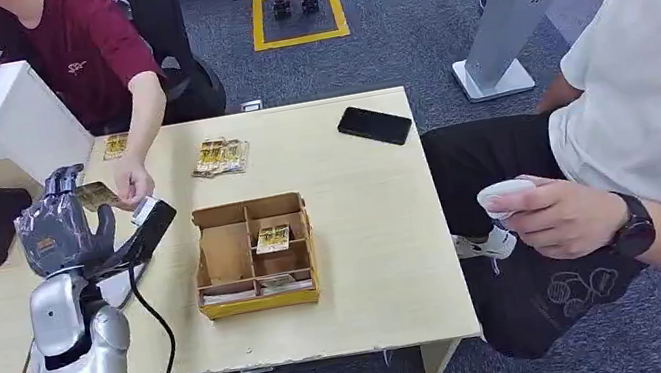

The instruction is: Pass the card to the sensor for recognition and then transmit it.

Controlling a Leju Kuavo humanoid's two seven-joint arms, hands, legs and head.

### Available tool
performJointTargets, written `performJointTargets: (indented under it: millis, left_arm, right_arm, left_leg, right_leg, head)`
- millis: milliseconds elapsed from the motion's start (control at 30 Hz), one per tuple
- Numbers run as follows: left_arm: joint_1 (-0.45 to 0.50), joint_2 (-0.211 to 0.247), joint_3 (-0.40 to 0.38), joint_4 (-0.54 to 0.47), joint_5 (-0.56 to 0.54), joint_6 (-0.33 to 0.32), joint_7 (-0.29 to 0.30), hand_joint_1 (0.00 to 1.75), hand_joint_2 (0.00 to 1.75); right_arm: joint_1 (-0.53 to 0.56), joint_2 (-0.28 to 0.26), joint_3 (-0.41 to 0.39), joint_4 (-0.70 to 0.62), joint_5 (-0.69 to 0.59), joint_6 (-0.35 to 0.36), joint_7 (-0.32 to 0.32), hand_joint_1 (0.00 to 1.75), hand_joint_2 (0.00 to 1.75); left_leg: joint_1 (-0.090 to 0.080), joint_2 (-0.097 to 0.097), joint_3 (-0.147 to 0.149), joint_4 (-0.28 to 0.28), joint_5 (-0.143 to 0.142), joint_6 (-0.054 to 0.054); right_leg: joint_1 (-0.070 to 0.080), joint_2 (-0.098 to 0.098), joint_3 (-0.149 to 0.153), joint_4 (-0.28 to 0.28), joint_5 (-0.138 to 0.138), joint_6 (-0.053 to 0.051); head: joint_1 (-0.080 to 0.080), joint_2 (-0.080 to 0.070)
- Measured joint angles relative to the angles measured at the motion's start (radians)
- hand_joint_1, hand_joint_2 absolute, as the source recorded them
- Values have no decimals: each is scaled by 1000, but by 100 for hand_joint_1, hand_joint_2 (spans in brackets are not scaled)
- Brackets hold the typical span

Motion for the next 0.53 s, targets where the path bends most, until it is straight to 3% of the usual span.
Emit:
performJointTargets:
  millis: [133,300,400,533]
  left_arm:
    - [0,-3,9,0,-2,17,7,0,175]
    - [5,2,139,5,-2,112,6,0,175]
    - [29,12,221,12,21,194,-29,0,175]
    - [100,23,326,20,127,318,-123,0,175]
  right_arm:
    - [0,0,0,0,0,0,3,0,0]
    - [0,0,0,0,1,0,4,0,0]
    - [1,0,-2,0,-3,0,2,0,0]
    - [2,0,-9,0,-10,-2,3,0,0]
  left_leg:
    - [0,0,0,0,0,0]
    - [0,0,0,0,0,0]
    - [0,1,0,-1,0,0]
    - [0,1,0,-1,0,0]
  right_leg:
    - [0,0,0,0,0,0]
    - [0,1,0,0,0,0]
    - [0,1,0,0,0,0]
    - [0,2,-1,0,-1,0]
  head:
    - [0,0]
    - [0,0]
    - [0,0]
    - [0,0]
